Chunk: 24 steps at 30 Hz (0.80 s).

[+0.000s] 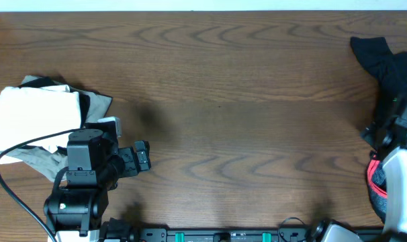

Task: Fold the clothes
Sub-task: 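Grasp the black pants' red-trimmed waistband with the right gripper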

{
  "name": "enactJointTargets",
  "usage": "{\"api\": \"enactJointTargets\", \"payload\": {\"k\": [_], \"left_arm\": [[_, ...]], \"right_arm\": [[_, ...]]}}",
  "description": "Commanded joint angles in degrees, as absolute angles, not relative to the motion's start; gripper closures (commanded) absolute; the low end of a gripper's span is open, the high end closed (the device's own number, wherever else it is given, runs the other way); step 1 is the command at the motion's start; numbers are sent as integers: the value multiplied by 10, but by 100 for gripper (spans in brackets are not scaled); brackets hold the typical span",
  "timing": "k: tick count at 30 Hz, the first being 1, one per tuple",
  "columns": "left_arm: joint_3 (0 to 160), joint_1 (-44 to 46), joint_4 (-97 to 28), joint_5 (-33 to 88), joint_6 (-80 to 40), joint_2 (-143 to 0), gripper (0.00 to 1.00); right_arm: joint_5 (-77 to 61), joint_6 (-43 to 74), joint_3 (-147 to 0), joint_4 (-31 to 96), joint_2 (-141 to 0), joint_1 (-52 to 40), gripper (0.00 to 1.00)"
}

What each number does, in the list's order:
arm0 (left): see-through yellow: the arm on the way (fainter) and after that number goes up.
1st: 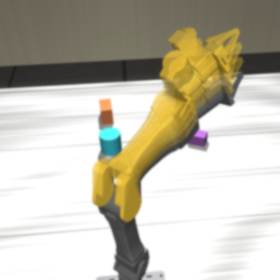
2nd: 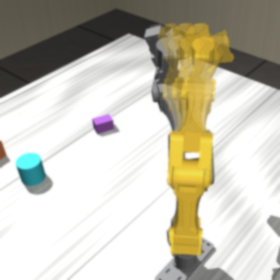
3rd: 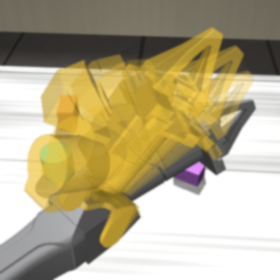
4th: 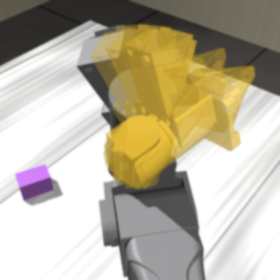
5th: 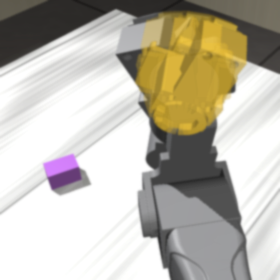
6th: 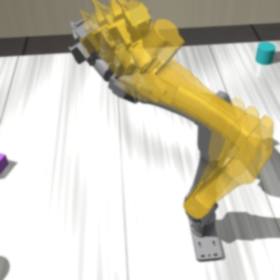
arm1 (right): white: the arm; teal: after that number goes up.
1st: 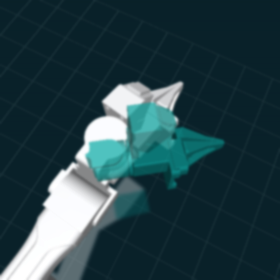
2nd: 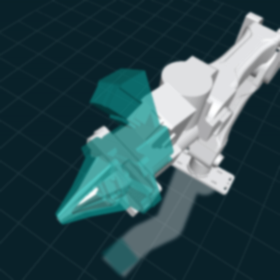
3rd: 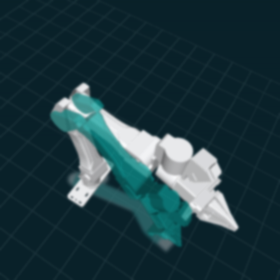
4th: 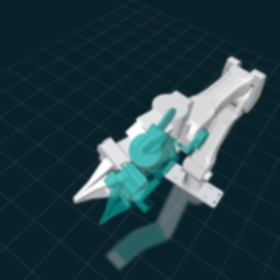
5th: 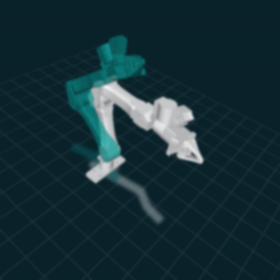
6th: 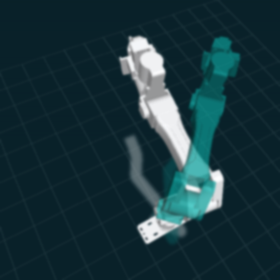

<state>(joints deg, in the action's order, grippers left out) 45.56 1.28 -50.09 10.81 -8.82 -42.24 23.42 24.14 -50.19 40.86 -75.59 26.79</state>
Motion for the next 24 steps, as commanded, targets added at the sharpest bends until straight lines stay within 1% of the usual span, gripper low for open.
{"api": "enactJointTargets", "payload": {"k": [1, 9, 19, 20, 22, 23, 24], "left_arm": [[465, 10, -503, 114, -89, -422, 2], [465, 10, -503, 114, -89, -422, 2], [465, 10, -503, 114, -89, -422, 2], [465, 10, -503, 114, -89, -422, 2], [465, 10, -503, 114, -89, -422, 2], [465, 10, -503, 114, -89, -422, 2], [465, 10, -503, 114, -89, -422, 2]], "right_arm": [[234, 272, -509, 392, -807, 307, 6], [214, 271, -509, 325, -900, 357, 5], [183, 261, -509, 274, -970, 358, 6], [178, 261, -509, 269, -976, 358, 7], [175, 261, -509, 263, -983, 358, 12], [174, 261, -509, 263, -985, 358, 17], [174, 261, -509, 263, -986, 358, 26]]}}
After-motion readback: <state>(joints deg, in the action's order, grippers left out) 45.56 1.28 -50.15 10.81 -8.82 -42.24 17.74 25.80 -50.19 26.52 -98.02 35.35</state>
